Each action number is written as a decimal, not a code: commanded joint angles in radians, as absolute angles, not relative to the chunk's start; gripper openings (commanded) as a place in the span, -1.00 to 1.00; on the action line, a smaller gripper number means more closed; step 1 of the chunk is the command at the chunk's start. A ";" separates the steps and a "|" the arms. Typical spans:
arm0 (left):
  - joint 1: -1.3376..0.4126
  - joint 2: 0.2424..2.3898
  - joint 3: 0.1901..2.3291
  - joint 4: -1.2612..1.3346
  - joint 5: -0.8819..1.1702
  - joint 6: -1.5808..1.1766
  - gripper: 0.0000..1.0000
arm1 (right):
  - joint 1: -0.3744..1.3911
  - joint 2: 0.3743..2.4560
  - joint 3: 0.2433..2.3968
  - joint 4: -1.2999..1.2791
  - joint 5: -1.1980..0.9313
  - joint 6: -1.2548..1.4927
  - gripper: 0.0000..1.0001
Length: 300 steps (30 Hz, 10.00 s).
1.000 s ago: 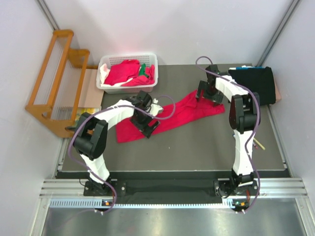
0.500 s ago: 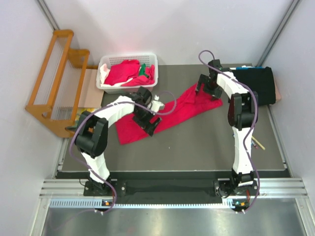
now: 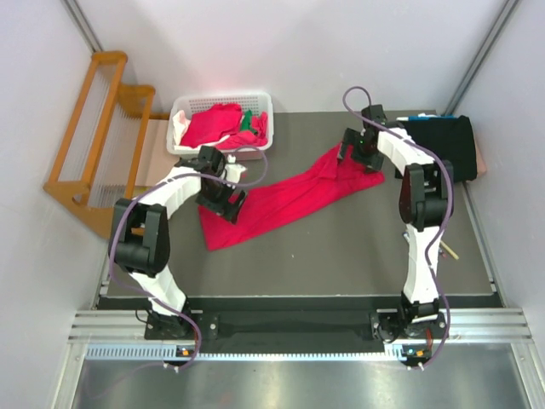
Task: Fold and stack the t-shirts
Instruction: Fold the tshirt
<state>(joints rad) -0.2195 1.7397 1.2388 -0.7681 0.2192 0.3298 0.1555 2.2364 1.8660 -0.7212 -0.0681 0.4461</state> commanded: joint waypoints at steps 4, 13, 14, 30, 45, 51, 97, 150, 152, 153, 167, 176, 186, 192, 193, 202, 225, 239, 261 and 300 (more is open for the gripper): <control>-0.227 1.703 1.169 -0.700 0.207 0.347 0.98 | 0.212 1.948 1.712 -0.615 -0.055 0.439 0.99; -0.225 1.770 1.150 -0.640 0.150 0.367 0.98 | 0.267 1.890 1.476 -0.571 -0.006 0.443 0.99; -0.225 1.775 1.152 -0.634 0.149 0.368 0.98 | 0.261 1.899 1.470 -0.571 -0.006 0.443 0.99; -0.224 1.779 1.129 -0.646 0.117 0.406 0.98 | 0.186 2.111 1.617 -0.627 0.026 0.469 0.99; -0.248 1.761 1.184 -0.761 0.229 0.399 0.98 | 0.109 2.266 1.805 -0.667 0.023 0.485 0.99; -0.356 1.775 1.209 -0.813 0.339 0.347 0.98 | 0.098 2.331 1.902 -0.684 0.011 0.489 0.99; -0.222 1.815 1.232 -0.785 0.310 0.362 0.98 | 0.192 2.099 1.941 -0.634 -0.252 0.477 0.99; -0.584 1.953 1.147 -0.900 0.449 0.380 0.98 | 0.022 2.546 2.312 -0.606 -0.363 0.552 0.99; -0.612 1.963 1.170 -0.943 0.505 0.391 0.98 | 0.020 2.542 2.310 -0.598 -0.374 0.546 0.99; -0.626 1.967 1.172 -0.948 0.512 0.391 0.98 | 0.018 2.537 2.309 -0.595 -0.377 0.540 0.99; -0.404 1.816 1.443 -1.143 0.644 0.445 0.98 | 0.262 2.254 2.283 -0.689 -0.223 0.278 1.00; -0.048 1.605 1.554 -1.267 0.676 0.514 0.98 | 0.589 1.919 1.946 -0.727 0.045 0.158 0.99; 0.222 1.384 1.350 -0.974 0.698 0.304 0.98 | 1.026 1.750 1.447 -0.752 0.482 0.239 0.99; 0.222 1.316 1.253 -0.946 0.670 0.302 0.98 | 1.198 1.813 1.439 -0.755 0.450 0.313 0.99; 0.222 1.310 1.237 -0.946 0.667 0.305 0.98 | 1.227 1.825 1.445 -0.753 0.446 0.316 0.99; 0.222 1.304 1.192 -0.922 0.621 0.318 0.98 | 1.304 1.974 1.566 -0.749 0.402 0.310 0.99; 0.222 1.295 1.163 -0.907 0.584 0.342 0.98 | 1.152 2.088 1.614 -0.632 0.322 0.253 0.82; 0.222 1.304 1.149 -0.896 0.577 0.354 0.98 | 1.175 2.125 1.649 -0.644 0.270 0.262 0.80; 0.224 1.292 1.132 -0.885 0.541 0.368 0.98 | 1.131 2.169 1.557 -0.584 0.215 0.284 0.12; 0.222 1.295 1.149 -0.887 0.526 0.379 0.98 | 1.193 2.129 1.457 -0.647 0.189 0.304 -1.00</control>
